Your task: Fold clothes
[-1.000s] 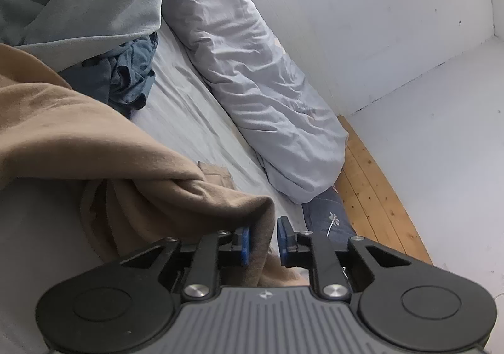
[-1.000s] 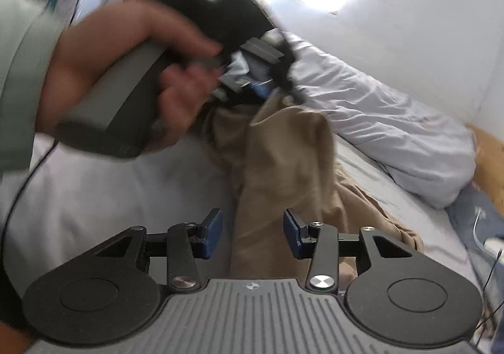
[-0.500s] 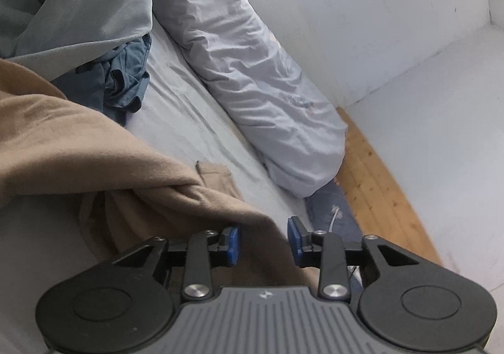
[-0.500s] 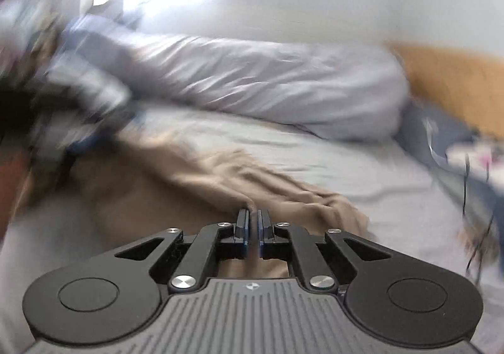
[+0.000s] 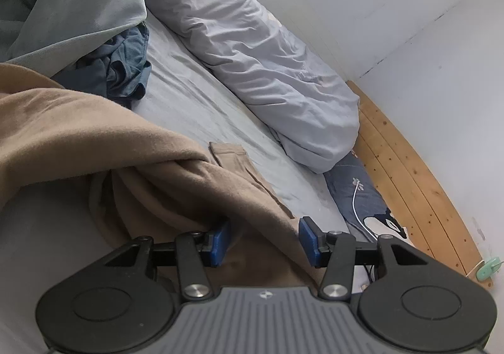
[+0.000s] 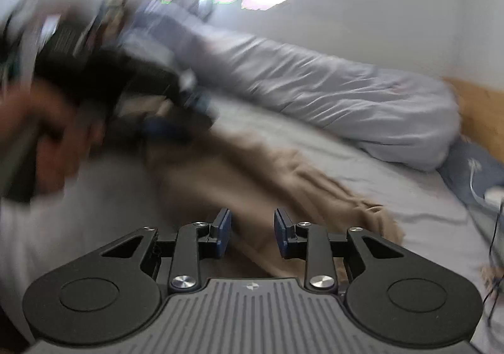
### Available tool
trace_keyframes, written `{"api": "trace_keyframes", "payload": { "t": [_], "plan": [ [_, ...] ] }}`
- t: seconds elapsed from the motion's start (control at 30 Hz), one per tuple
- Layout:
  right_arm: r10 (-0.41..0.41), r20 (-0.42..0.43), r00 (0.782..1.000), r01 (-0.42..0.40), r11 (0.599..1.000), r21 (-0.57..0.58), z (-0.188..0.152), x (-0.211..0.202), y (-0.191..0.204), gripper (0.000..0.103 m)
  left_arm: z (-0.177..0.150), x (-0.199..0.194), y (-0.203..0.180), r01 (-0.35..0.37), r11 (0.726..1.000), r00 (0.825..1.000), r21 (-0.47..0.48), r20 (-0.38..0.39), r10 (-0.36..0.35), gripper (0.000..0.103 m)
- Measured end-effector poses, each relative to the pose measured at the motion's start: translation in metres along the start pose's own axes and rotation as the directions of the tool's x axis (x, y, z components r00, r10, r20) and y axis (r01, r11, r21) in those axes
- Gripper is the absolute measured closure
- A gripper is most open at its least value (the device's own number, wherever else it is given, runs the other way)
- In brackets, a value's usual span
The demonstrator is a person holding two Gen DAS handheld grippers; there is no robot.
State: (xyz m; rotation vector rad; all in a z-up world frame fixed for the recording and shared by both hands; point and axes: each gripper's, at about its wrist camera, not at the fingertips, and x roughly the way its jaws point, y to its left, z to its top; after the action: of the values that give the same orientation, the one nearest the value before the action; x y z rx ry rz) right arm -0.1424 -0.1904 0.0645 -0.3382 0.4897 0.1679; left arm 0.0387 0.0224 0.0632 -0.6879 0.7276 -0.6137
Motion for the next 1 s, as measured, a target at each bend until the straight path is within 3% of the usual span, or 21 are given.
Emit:
{"api": "trace_keyframes", "payload": {
  "t": [0.1,0.27,0.3,0.33,0.37,0.47,0.6,0.8,0.9,1.0],
  "plan": [
    [-0.037,-0.034,0.999,0.030,0.982,-0.186,-0.003,0.013,0.028,0.074,-0.002,-0.003,0.000,0.000,1.000,1.000,0.011,-0.007,0.000,0.057],
    [-0.093,-0.081,0.992,0.060,0.939,-0.339,-0.011,0.034,0.049,0.076,-0.004,-0.010,0.001,0.010,1.000,1.000,0.006,-0.017,-0.010,0.057],
    [-0.092,-0.094,0.991,0.055,0.939,-0.341,-0.011,0.038,0.051,0.079,-0.004,-0.011,0.003,0.021,1.000,1.000,-0.013,-0.021,-0.021,0.057],
    [-0.097,-0.102,0.990,0.057,0.939,-0.339,-0.010,0.041,0.052,0.093,-0.004,-0.012,0.005,0.042,0.998,0.999,-0.053,-0.027,-0.044,0.057],
    [-0.101,-0.110,0.989,0.059,0.939,-0.338,-0.010,0.043,0.053,0.099,-0.004,-0.014,0.008,0.068,0.994,0.997,-0.091,-0.029,-0.071,0.057],
    [-0.100,-0.090,0.991,0.072,0.960,-0.269,-0.002,0.038,0.048,0.102,-0.008,-0.020,0.016,0.123,0.978,0.991,-0.169,-0.024,-0.129,0.057],
    [-0.077,0.051,0.996,0.082,0.992,-0.092,0.012,-0.010,0.034,0.102,-0.016,-0.030,0.024,0.110,0.973,0.993,-0.201,-0.024,-0.117,0.057],
    [-0.113,0.228,0.967,0.095,0.991,0.089,0.025,-0.083,0.025,0.103,-0.043,-0.056,0.037,0.177,0.935,0.982,-0.309,-0.010,-0.189,0.057],
    [-0.100,0.278,0.955,0.055,0.985,0.165,0.038,-0.108,0.021,0.103,-0.064,-0.069,0.039,0.185,0.919,0.979,-0.348,-0.020,-0.204,0.057],
    [-0.073,0.322,0.944,0.016,0.984,0.178,0.058,-0.133,0.023,0.103,-0.084,-0.080,0.042,0.218,0.883,0.971,-0.416,0.000,-0.240,0.056]
  ]
}}
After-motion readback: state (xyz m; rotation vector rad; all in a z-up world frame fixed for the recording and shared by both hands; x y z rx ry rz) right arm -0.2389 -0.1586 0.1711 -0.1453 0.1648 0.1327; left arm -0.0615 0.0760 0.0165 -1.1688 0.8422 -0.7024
